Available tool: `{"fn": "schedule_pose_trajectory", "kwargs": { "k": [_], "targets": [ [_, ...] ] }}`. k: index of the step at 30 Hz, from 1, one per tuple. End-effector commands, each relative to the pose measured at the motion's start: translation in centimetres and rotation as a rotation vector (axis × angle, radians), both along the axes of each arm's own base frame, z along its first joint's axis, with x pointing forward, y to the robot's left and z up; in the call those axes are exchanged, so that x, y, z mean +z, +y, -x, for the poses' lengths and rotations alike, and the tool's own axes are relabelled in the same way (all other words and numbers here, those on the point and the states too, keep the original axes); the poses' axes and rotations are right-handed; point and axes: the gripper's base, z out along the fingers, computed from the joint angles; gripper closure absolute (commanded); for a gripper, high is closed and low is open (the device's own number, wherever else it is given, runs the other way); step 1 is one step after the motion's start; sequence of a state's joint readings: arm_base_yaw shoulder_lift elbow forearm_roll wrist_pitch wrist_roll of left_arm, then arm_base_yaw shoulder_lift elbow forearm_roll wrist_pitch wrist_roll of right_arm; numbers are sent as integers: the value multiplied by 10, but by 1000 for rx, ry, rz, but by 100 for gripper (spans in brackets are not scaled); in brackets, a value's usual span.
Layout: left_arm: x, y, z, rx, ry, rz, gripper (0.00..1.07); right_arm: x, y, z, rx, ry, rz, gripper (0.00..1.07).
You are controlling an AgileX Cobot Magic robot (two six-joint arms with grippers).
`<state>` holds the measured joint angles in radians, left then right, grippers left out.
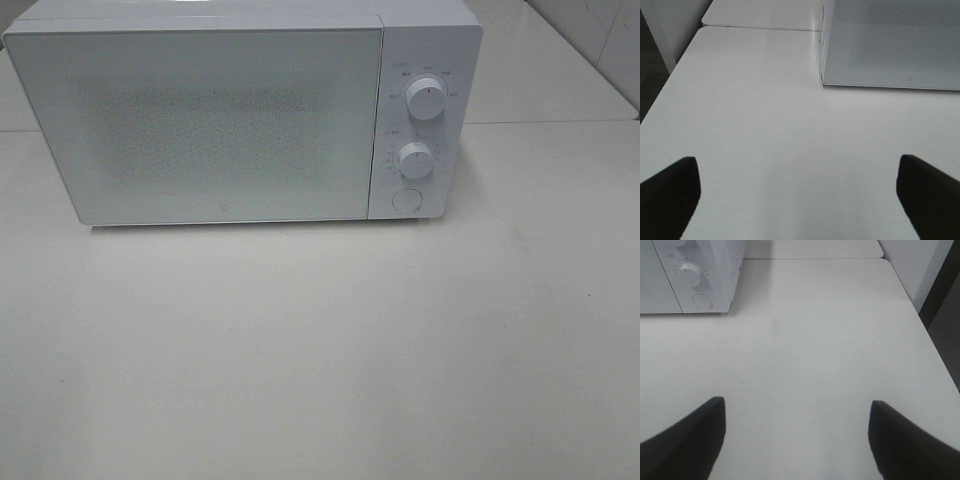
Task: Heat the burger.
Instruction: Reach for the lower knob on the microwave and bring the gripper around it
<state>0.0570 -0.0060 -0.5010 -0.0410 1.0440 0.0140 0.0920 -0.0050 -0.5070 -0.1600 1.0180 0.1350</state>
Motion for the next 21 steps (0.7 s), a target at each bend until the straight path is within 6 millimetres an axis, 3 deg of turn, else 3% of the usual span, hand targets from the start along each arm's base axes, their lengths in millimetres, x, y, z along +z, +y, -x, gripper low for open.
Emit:
{"fn": "schedule_pose_trajectory", "kwargs": {
  "k": [1, 6, 8, 17, 21],
  "targets": [
    [0, -1, 3, -4, -28, -2, 6, 1, 0, 4, 23, -40, -3, 32],
    [0, -1, 3, -4, -28, -2, 6, 14, 0, 3, 50, -121, -1, 32],
    [0, -1, 3, -4, -28, -2, 6, 22, 2, -6, 63, -180, 1, 32],
    [0, -1, 3, -4, -27, -2, 7, 17, 6, -22, 94, -223, 6, 32],
    [0, -1, 3, -4, -27, -2, 7, 7, 9, -33, 111, -274, 12, 32]
  ]
}}
